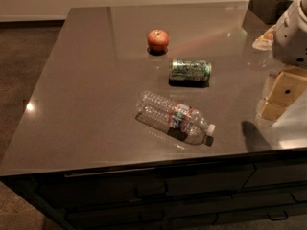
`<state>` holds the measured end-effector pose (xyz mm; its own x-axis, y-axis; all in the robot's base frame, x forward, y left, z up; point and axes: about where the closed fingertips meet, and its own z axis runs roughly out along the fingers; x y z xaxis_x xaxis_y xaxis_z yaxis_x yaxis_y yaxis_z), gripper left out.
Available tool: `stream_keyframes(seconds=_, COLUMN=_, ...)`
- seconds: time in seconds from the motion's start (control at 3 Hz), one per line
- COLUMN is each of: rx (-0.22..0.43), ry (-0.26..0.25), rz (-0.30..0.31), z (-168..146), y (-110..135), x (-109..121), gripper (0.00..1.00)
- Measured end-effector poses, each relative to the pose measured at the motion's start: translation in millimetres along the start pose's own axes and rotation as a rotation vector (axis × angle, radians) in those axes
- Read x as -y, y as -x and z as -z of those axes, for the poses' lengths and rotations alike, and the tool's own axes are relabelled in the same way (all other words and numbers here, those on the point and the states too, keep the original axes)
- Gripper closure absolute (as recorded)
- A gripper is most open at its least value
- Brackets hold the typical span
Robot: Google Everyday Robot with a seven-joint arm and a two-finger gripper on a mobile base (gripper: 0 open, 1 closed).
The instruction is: Place green can upright
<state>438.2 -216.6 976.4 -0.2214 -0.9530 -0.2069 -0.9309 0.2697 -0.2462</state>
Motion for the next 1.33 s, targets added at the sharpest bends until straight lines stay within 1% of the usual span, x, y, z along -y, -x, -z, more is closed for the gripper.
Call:
stream_keyframes(seconds=0.33, rx=0.000, ry=0.000, rz=0.000, z=0, y=0, x=0, gripper=0.00)
stream_keyframes(seconds=0.67, rx=0.008, ry=-0.006, rz=0.017, z=-1, y=5, x=7, gripper=0.00)
stream_keyframes(seconds=1.0, rx=0.031, ry=-0.002, rz=0.051, z=-9, y=13, x=28, gripper=0.00)
stream_keyframes(seconds=1.33, rx=0.049, ry=0.002, rz=0.092, z=-18, y=19, x=56, gripper=0.00)
